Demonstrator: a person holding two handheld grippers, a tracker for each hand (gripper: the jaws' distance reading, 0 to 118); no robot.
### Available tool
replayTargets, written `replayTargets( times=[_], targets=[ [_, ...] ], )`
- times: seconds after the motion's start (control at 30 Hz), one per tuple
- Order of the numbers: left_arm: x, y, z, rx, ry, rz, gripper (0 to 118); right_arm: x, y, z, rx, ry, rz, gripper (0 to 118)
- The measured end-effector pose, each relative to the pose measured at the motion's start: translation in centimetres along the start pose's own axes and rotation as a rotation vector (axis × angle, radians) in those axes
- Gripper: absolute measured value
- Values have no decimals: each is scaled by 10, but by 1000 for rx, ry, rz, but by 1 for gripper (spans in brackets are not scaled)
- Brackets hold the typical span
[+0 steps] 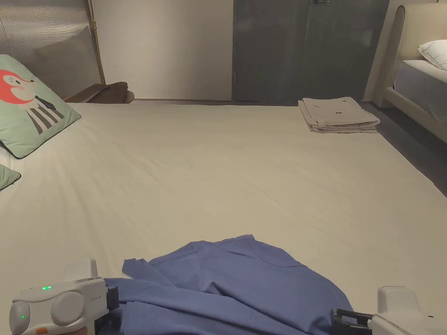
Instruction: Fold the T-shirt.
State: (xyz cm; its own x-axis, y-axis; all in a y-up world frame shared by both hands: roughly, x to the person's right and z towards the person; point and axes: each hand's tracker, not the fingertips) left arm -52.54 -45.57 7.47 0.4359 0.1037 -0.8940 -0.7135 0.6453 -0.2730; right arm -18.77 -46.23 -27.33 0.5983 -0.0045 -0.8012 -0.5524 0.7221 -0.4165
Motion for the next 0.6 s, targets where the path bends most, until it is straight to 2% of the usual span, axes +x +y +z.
replayTargets(
  times=[0.07, 0.17, 0.27, 0.3, 0.33, 0.4, 0.5, 0.6],
  targets=[
    [-2, -1, 7, 17, -7, 9, 3, -1, -5, -7, -49, 23, -24, 108],
    [-5, -1, 16, 30, -31, 18, 3, -4, -9, -16, -118, 77, -52, 85],
    [-4, -1, 24, 48, -35, 15, 3, -6, -8, -13, -119, 165, -82, 43],
    [-3, -1, 28, 56, -39, 14, 3, -10, -5, -7, -100, 151, -48, 17],
    [-3, -1, 33, 64, -45, 17, 3, -17, -2, -2, -65, 160, -3, 13],
    [-3, 3, 41, 81, -66, 22, 3, -20, 5, 7, -37, 162, 29, 12],
    [-3, 11, 63, 125, -87, 23, 3, -7, 15, 22, 61, 185, -9, 11],
    [-3, 22, 91, 185, -127, 39, 3, -5, 39, 48, 171, 211, -5, 11]
  ],
)
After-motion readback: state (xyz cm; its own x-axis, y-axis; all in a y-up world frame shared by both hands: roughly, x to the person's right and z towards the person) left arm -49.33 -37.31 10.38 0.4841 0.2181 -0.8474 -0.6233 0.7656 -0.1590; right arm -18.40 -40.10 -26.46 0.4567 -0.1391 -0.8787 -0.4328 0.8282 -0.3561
